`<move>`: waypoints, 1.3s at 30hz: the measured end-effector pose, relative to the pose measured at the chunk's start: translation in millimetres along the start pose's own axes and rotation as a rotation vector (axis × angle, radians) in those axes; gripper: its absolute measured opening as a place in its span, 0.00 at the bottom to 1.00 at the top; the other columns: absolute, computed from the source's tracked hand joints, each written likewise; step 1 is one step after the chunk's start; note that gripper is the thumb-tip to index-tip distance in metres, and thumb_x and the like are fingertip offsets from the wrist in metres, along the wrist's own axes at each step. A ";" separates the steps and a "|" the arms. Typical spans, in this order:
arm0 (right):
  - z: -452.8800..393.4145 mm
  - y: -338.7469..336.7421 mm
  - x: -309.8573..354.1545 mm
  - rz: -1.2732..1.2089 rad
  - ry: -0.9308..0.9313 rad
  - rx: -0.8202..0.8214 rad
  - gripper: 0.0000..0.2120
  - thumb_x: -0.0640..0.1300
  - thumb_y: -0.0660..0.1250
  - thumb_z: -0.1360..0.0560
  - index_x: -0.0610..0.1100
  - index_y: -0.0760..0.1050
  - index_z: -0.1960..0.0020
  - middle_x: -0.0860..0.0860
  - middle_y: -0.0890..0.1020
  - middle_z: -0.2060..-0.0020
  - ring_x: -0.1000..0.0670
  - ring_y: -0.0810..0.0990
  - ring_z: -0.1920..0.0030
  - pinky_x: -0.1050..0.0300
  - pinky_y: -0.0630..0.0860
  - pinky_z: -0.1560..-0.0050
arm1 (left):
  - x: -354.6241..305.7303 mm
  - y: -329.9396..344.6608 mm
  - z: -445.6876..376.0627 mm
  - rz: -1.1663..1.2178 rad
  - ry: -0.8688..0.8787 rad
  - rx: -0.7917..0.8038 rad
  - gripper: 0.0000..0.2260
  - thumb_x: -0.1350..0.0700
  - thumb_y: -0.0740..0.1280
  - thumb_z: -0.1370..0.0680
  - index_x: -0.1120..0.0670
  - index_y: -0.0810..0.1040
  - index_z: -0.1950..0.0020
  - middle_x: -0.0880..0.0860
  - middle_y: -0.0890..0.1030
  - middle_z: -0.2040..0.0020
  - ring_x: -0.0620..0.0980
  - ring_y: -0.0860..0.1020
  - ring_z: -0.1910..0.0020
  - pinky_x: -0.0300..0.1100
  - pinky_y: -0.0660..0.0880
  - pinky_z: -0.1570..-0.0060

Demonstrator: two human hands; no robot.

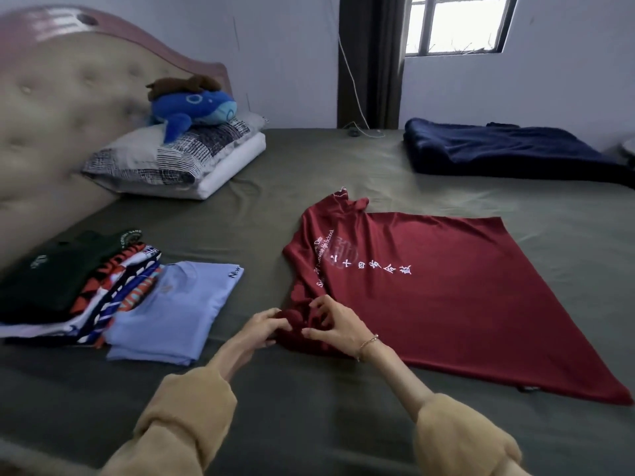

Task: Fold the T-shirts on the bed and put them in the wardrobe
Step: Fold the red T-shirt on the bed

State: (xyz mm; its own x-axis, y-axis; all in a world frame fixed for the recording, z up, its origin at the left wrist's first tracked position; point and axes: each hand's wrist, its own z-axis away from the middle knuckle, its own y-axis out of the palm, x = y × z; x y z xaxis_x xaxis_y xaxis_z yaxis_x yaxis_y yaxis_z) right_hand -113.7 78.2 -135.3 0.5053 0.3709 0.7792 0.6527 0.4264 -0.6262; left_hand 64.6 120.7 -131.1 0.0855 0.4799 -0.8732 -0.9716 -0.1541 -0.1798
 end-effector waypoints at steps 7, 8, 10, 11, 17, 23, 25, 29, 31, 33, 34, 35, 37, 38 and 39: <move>-16.9 37.1 6.0 0.067 0.085 0.032 0.17 0.51 0.71 0.29 0.46 0.74 0.44 0.52 0.77 0.58 0.51 0.76 0.57 0.54 0.74 0.48 | 19.8 -22.8 -3.0 0.271 -0.028 0.086 0.11 0.60 0.57 0.22 0.58 0.77 0.59 0.52 0.81 0.58 0.48 0.77 0.55 0.39 0.71 0.51; -17.0 36.8 7.4 0.097 0.060 0.042 0.13 0.48 0.71 0.28 0.44 0.76 0.46 0.52 0.77 0.60 0.52 0.74 0.57 0.56 0.73 0.50 | 20.7 -22.0 -4.8 0.291 -0.041 0.053 0.12 0.59 0.57 0.21 0.57 0.75 0.62 0.52 0.79 0.61 0.48 0.75 0.59 0.39 0.70 0.55; -17.1 36.5 12.2 0.109 0.011 0.064 0.10 0.46 0.70 0.27 0.41 0.78 0.50 0.52 0.76 0.61 0.53 0.73 0.59 0.59 0.69 0.54 | 21.3 -22.2 -7.9 0.343 -0.083 0.024 0.09 0.57 0.58 0.20 0.55 0.72 0.59 0.54 0.76 0.61 0.49 0.74 0.63 0.40 0.70 0.59; -16.5 36.1 14.3 0.112 -0.008 0.079 0.10 0.46 0.70 0.27 0.40 0.77 0.52 0.51 0.76 0.61 0.53 0.72 0.59 0.59 0.68 0.55 | 22.0 -22.4 -9.4 0.364 -0.117 0.020 0.07 0.55 0.58 0.20 0.55 0.72 0.55 0.55 0.75 0.61 0.50 0.73 0.63 0.40 0.70 0.60; -14.1 35.2 26.5 -0.002 0.013 0.189 0.04 0.41 0.67 0.28 0.40 0.76 0.59 0.49 0.78 0.55 0.52 0.74 0.53 0.61 0.68 0.47 | 6.7 -22.7 -31.6 0.238 -0.138 0.095 0.22 0.47 0.57 0.19 0.59 0.68 0.31 0.57 0.77 0.43 0.52 0.76 0.47 0.43 0.70 0.50; -14.5 33.6 27.5 -0.246 0.191 0.275 0.07 0.46 0.63 0.32 0.51 0.68 0.68 0.55 0.71 0.68 0.56 0.69 0.63 0.59 0.65 0.56 | -11.6 -6.9 -58.9 0.353 -0.122 0.094 0.15 0.53 0.61 0.20 0.62 0.77 0.42 0.57 0.84 0.56 0.51 0.81 0.60 0.41 0.76 0.58; -17.2 32.1 25.6 -0.329 0.212 0.281 0.05 0.48 0.61 0.36 0.51 0.68 0.71 0.57 0.70 0.70 0.57 0.68 0.65 0.59 0.65 0.57 | -14.3 -6.3 -67.2 0.397 -0.175 0.129 0.13 0.51 0.61 0.20 0.60 0.79 0.52 0.56 0.84 0.66 0.51 0.82 0.68 0.42 0.76 0.62; -22.8 28.6 14.5 -0.437 0.258 0.246 0.14 0.54 0.60 0.41 0.51 0.74 0.58 0.57 0.75 0.62 0.60 0.72 0.61 0.63 0.68 0.55 | -17.1 -11.7 -80.5 0.494 -0.205 0.079 0.12 0.52 0.63 0.22 0.61 0.78 0.55 0.57 0.83 0.64 0.54 0.80 0.62 0.44 0.75 0.58; -24.7 25.2 9.7 -0.497 0.296 0.237 0.20 0.56 0.62 0.38 0.47 0.79 0.51 0.56 0.80 0.58 0.60 0.76 0.57 0.66 0.70 0.52 | -21.9 -15.5 -82.0 0.558 -0.180 0.029 0.10 0.55 0.62 0.21 0.61 0.77 0.56 0.56 0.81 0.60 0.54 0.77 0.60 0.44 0.74 0.57; -24.4 24.0 8.2 -0.489 0.266 0.244 0.10 0.54 0.66 0.28 0.49 0.78 0.53 0.57 0.81 0.58 0.63 0.78 0.58 0.72 0.71 0.54 | -22.4 -21.9 -86.2 0.625 -0.166 -0.003 0.09 0.57 0.61 0.21 0.60 0.77 0.55 0.55 0.81 0.62 0.53 0.77 0.60 0.45 0.74 0.56; -24.4 24.7 8.7 -0.447 0.242 0.242 0.08 0.53 0.69 0.28 0.49 0.78 0.55 0.57 0.82 0.59 0.62 0.79 0.59 0.71 0.73 0.54 | -21.5 -26.0 -88.5 0.656 -0.162 -0.008 0.10 0.57 0.60 0.20 0.61 0.78 0.53 0.55 0.83 0.63 0.53 0.77 0.60 0.46 0.74 0.54; -23.9 26.4 8.9 -0.396 0.223 0.236 0.11 0.54 0.73 0.31 0.49 0.78 0.55 0.56 0.83 0.59 0.59 0.80 0.58 0.67 0.75 0.52 | -20.5 -30.9 -92.1 0.691 -0.158 -0.011 0.11 0.55 0.61 0.20 0.61 0.78 0.49 0.55 0.83 0.62 0.53 0.77 0.59 0.46 0.74 0.52; -23.6 31.6 10.4 -0.277 0.196 0.235 0.21 0.54 0.77 0.40 0.47 0.79 0.51 0.52 0.84 0.55 0.54 0.82 0.53 0.56 0.77 0.45 | -19.3 -37.3 -98.8 0.685 -0.174 -0.015 0.14 0.52 0.63 0.21 0.62 0.78 0.46 0.56 0.83 0.54 0.54 0.78 0.56 0.46 0.72 0.45; -24.0 34.1 10.4 -0.227 0.192 0.245 0.23 0.51 0.77 0.40 0.47 0.79 0.47 0.51 0.83 0.53 0.53 0.81 0.51 0.54 0.76 0.43 | -19.6 -38.1 -98.8 0.653 -0.188 -0.026 0.14 0.52 0.64 0.22 0.62 0.79 0.47 0.57 0.82 0.50 0.54 0.78 0.54 0.46 0.71 0.43; -24.6 35.0 10.0 -0.187 0.199 0.253 0.22 0.47 0.76 0.37 0.47 0.77 0.45 0.52 0.82 0.52 0.53 0.80 0.50 0.55 0.76 0.42 | -20.0 -39.1 -100.0 0.640 -0.198 -0.045 0.12 0.53 0.64 0.21 0.62 0.78 0.47 0.58 0.80 0.45 0.55 0.78 0.52 0.47 0.70 0.43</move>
State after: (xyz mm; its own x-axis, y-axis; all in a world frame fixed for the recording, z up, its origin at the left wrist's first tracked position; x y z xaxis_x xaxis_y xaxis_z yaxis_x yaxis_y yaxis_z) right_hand -72.0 76.4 -148.8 0.5065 0.1104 0.8551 0.5963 0.6715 -0.4399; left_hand 123.0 30.8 -152.0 -0.5503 0.4304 -0.7155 -0.8068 -0.4948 0.3229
